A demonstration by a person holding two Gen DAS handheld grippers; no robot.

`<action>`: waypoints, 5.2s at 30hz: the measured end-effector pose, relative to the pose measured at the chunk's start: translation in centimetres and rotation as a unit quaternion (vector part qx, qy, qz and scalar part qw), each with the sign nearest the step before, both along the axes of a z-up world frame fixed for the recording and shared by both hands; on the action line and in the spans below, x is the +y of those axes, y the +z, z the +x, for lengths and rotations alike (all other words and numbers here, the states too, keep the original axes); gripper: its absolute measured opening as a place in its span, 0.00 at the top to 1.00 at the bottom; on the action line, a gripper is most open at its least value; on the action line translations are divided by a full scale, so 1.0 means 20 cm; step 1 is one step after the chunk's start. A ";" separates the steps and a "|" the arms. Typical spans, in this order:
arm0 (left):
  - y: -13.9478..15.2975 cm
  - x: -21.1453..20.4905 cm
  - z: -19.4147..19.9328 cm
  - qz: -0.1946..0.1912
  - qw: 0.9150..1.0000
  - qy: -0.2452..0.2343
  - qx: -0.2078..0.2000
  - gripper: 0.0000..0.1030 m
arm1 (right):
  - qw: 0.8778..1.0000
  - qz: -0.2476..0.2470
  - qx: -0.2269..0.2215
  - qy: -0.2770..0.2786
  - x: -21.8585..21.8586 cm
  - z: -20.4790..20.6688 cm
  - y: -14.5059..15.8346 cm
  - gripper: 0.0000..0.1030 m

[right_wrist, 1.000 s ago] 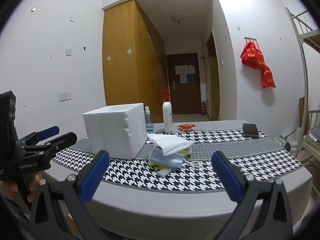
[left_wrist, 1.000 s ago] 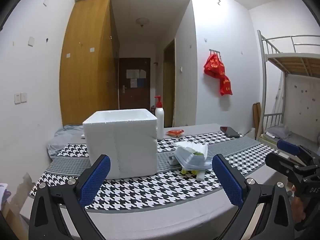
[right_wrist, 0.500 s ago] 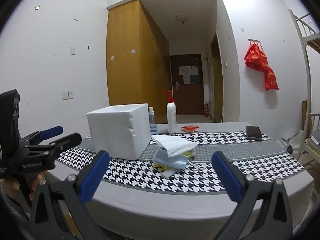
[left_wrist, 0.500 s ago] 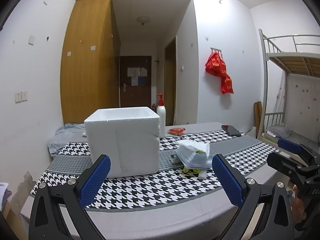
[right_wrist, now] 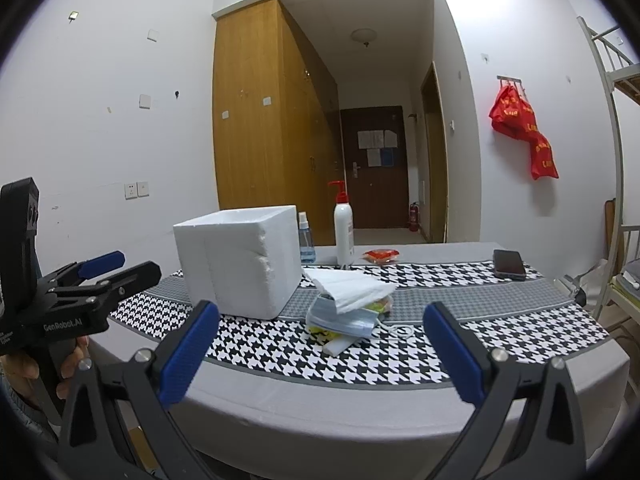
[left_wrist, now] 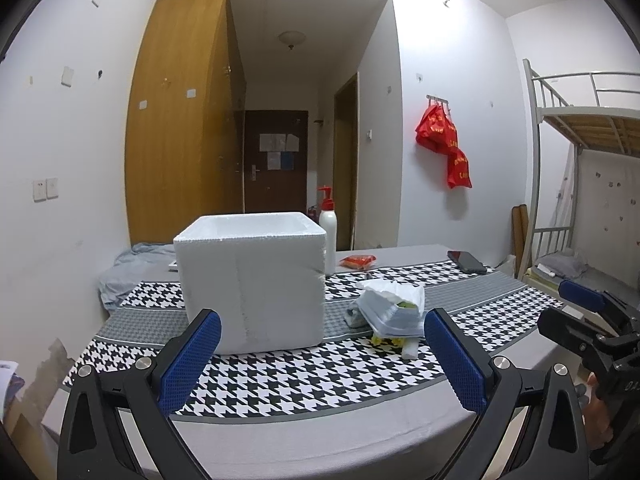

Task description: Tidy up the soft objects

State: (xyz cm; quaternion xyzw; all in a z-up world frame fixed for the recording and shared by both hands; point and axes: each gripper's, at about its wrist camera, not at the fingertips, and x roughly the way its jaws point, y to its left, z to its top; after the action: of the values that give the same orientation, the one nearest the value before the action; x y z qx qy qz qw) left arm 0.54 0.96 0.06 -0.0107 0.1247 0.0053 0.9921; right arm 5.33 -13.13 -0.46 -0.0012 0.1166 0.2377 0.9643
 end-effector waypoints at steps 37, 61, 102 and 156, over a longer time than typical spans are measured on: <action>0.01 0.02 0.15 0.012 1.000 -0.010 -0.002 0.01 | 1.000 -0.001 0.012 -0.003 0.02 0.13 0.01 0.00; -0.04 -0.08 0.33 0.017 0.997 -0.071 0.016 0.01 | 0.999 -0.015 0.041 -0.017 0.01 0.29 -0.06 0.00; -0.20 -0.31 1.11 0.034 0.980 -0.100 0.171 0.05 | 0.992 -0.006 0.123 -0.033 -0.16 0.69 -0.17 0.00; -0.16 0.02 0.69 -0.005 0.983 -0.112 0.148 0.94 | 0.987 -0.046 0.150 0.025 0.13 0.71 -0.23 0.00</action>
State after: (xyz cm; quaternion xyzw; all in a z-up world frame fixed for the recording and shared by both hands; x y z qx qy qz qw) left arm 14.30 1.33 -3.09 -0.0006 0.2709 -0.1053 0.9568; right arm 19.57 -10.48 -5.03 -0.0127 0.2710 0.2541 0.9284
